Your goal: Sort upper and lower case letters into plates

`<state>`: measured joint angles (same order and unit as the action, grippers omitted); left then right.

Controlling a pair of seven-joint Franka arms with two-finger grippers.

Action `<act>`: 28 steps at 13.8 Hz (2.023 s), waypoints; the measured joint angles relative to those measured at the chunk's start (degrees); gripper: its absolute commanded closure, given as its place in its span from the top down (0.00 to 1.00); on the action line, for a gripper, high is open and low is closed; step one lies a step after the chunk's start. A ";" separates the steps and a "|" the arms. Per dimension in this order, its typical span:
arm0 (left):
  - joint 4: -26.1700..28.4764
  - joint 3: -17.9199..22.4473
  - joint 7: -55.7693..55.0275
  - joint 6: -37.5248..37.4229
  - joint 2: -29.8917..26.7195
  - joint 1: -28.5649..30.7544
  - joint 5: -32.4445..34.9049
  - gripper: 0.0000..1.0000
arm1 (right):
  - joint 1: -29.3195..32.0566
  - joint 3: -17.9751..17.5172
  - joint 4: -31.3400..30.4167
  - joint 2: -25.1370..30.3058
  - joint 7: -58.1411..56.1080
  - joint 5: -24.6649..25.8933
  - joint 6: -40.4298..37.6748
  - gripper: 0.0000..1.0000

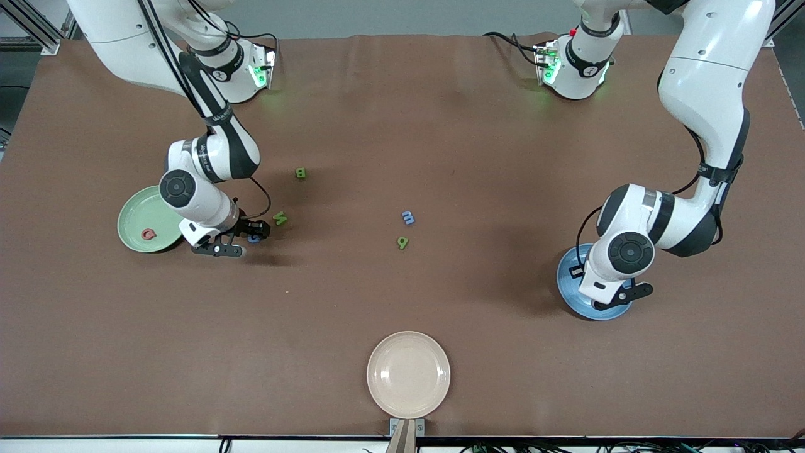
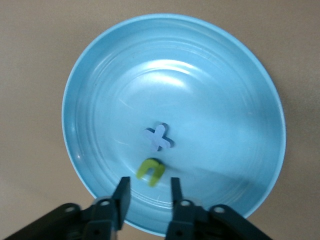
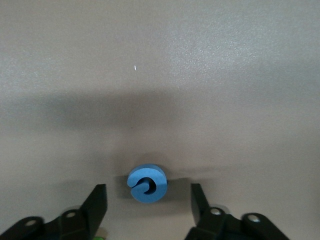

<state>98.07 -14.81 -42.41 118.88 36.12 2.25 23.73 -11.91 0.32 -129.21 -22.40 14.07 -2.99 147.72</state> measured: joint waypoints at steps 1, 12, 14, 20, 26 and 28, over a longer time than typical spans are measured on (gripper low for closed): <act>-0.11 -0.01 -0.09 0.00 0.00 0.02 0.00 1.00 | 0.00 0.00 0.16 -0.19 0.00 0.00 0.00 0.68; -0.87 -18.75 -21.40 -0.84 -0.66 -1.61 -2.42 0.99 | -0.01 0.00 1.96 -1.98 0.00 0.03 -0.04 0.29; -0.84 -21.17 -26.03 -0.61 -0.66 -3.32 -2.51 0.97 | -0.01 0.00 2.16 -1.96 0.00 0.04 -0.12 0.20; -1.83 -21.25 -33.69 3.24 1.91 -15.80 -2.59 0.83 | 0.07 0.07 2.65 -1.77 -0.07 0.25 -1.43 0.14; -5.28 -15.86 -34.61 8.93 7.14 -24.76 -2.59 0.68 | 9.59 1.21 4.53 11.58 -12.10 4.62 -21.56 0.15; -5.71 -13.97 -34.63 10.04 8.30 -26.39 -2.59 0.65 | 17.28 1.49 3.53 13.42 -22.46 4.85 -22.12 0.15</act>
<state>92.36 -28.78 -77.04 128.92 44.42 -24.14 21.14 5.37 1.81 -125.68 -8.98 -8.39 1.86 125.60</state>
